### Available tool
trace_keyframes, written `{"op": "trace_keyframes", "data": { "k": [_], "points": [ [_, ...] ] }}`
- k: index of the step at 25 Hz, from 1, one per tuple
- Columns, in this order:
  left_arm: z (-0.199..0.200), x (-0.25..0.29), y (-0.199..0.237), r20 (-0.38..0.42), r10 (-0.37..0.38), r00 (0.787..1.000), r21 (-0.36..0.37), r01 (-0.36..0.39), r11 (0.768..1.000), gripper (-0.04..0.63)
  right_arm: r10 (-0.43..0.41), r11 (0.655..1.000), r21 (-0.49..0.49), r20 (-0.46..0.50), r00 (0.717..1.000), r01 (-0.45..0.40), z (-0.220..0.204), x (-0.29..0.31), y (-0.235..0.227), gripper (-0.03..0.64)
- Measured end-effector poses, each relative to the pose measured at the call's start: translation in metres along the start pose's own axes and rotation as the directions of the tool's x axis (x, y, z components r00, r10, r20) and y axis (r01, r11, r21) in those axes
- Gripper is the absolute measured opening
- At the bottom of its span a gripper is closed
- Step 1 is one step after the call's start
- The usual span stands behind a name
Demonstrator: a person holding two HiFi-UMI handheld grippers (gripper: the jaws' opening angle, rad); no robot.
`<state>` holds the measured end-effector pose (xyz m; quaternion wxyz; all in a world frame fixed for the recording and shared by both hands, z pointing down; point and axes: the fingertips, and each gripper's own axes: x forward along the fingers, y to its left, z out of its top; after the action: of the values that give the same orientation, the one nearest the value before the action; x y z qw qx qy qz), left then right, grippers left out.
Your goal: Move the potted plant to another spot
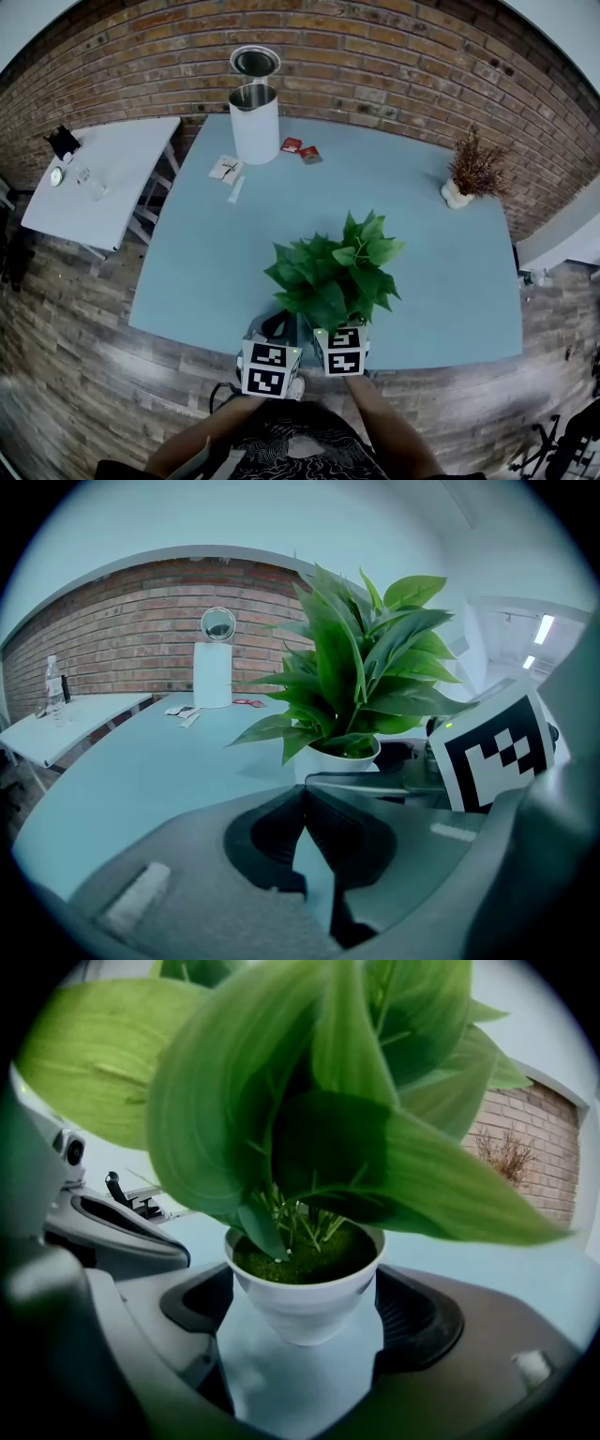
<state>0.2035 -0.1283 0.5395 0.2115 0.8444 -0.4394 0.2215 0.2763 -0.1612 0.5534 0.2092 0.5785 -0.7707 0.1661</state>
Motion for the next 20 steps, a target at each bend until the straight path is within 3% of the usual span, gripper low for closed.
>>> {"op": "trace_keyframes", "data": {
  "k": [8, 20],
  "points": [
    [-0.001, -0.017, -0.007, 0.005, -0.017, 1.0, 0.015, 0.017, 1.0, -0.002, -0.032, 0.999, 0.016, 0.024, 0.999, 0.031, -0.004, -0.017, 0.007, 0.426],
    [-0.006, -0.057, -0.007, 0.035, -0.04, 0.999, 0.04, 0.039, 0.998, -0.002, -0.103, 0.994, 0.031, 0.04, 0.994, 0.102, -0.009, -0.063, 0.03, 0.23]
  ]
}}
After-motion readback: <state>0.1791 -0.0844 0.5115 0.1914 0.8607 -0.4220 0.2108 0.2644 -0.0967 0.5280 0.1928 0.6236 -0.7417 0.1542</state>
